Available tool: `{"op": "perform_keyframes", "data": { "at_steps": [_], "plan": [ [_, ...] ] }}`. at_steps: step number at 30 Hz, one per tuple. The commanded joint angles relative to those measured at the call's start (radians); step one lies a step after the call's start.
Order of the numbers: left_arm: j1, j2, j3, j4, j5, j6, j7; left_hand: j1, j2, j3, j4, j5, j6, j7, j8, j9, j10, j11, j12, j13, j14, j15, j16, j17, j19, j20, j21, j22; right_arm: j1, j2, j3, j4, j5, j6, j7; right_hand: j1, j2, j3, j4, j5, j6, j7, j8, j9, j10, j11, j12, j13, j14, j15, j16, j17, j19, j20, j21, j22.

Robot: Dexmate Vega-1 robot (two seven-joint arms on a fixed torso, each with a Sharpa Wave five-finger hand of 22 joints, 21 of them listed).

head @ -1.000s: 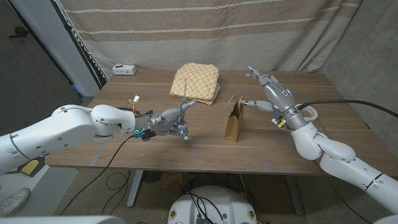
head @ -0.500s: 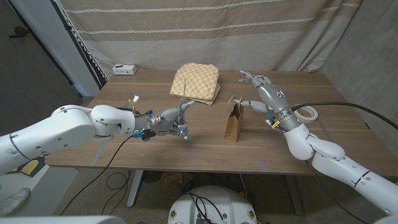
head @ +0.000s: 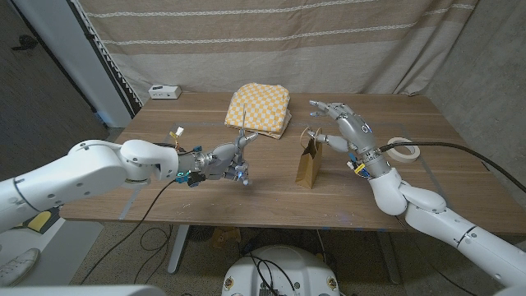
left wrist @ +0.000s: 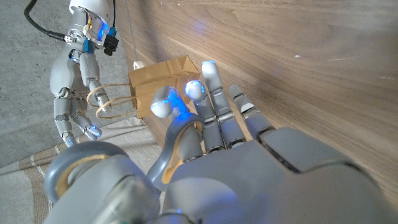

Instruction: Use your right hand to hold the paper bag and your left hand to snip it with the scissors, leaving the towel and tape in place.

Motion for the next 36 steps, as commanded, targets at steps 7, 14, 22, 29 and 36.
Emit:
{"op": "perform_keyframes", "data": {
  "at_steps": [7, 14, 22, 29, 36],
  "plan": [
    [0.011, 0.001, -0.004, -0.001, 0.001, -0.007, 0.005, -0.001, 0.006, -0.014, 0.020, 0.007, 0.076, 0.076, 0.332, 0.001, 0.021, -0.007, 0.007, 0.001, 0.001, -0.015, 0.013, 0.004, -0.003, 0.001, 0.008, 0.003, -0.020, 0.002, -0.011, 0.008, 0.075, 0.075, 0.094, 0.125, 0.025, 0.046, 0.005, 0.010, -0.026, 0.018, -0.038, 0.002, 0.061, -0.002, -0.014, 0.003, 0.006, -0.190, -0.014, 0.003, -0.009, 0.000, -0.024, 0.006],
    [-0.001, -0.006, 0.005, 0.002, 0.002, 0.003, 0.001, -0.003, 0.007, -0.014, 0.022, 0.010, 0.079, 0.076, 0.331, 0.001, 0.020, -0.007, 0.013, 0.011, 0.002, -0.017, 0.019, 0.002, -0.003, 0.001, 0.009, 0.003, -0.034, 0.016, -0.005, 0.007, 0.115, 0.096, 0.130, 0.272, 0.052, 0.145, 0.025, -0.035, -0.003, 0.031, -0.050, 0.004, 0.259, -0.001, 0.023, 0.026, 0.039, -0.194, 0.000, 0.016, -0.005, -0.013, -0.040, 0.009],
    [-0.016, -0.017, 0.018, 0.009, 0.013, 0.006, -0.008, -0.005, 0.007, -0.014, 0.024, 0.012, 0.081, 0.075, 0.331, 0.001, 0.020, -0.004, 0.013, 0.013, 0.000, -0.017, 0.024, -0.001, -0.002, 0.000, 0.009, 0.003, -0.045, 0.024, 0.010, 0.002, 0.127, 0.105, 0.154, 0.310, 0.033, 0.173, 0.053, -0.104, -0.018, 0.004, -0.061, 0.017, 0.289, 0.016, 0.167, 0.173, 0.208, -0.199, 0.047, 0.045, 0.047, -0.030, -0.026, 0.015],
    [-0.021, -0.023, 0.023, 0.012, 0.017, 0.006, -0.011, -0.004, 0.007, -0.013, 0.025, 0.013, 0.081, 0.075, 0.331, 0.001, 0.024, -0.006, 0.014, 0.014, 0.004, -0.019, 0.024, -0.008, -0.002, 0.000, 0.009, 0.002, -0.052, 0.033, 0.023, -0.007, 0.108, 0.087, 0.155, 0.335, 0.046, 0.199, 0.100, -0.177, 0.264, -0.039, -0.019, 0.047, 0.075, 0.018, 0.647, 0.741, 0.471, -0.199, 0.245, 0.337, 0.120, -0.046, 0.111, 0.064],
    [-0.022, -0.025, 0.025, 0.017, 0.016, 0.005, -0.016, -0.004, 0.007, -0.013, 0.025, 0.014, 0.080, 0.074, 0.331, 0.000, 0.022, -0.008, 0.017, 0.020, 0.001, -0.018, 0.029, -0.006, -0.002, 0.000, 0.009, 0.002, -0.059, 0.048, 0.034, -0.018, 0.064, 0.054, 0.114, 0.147, 0.082, 0.304, 0.270, -0.275, 0.497, -0.028, 0.004, 0.118, 0.197, 0.019, 0.831, 0.971, 0.471, -0.176, 0.750, 0.806, 0.136, -0.127, 0.511, 0.253]
  ]
}}
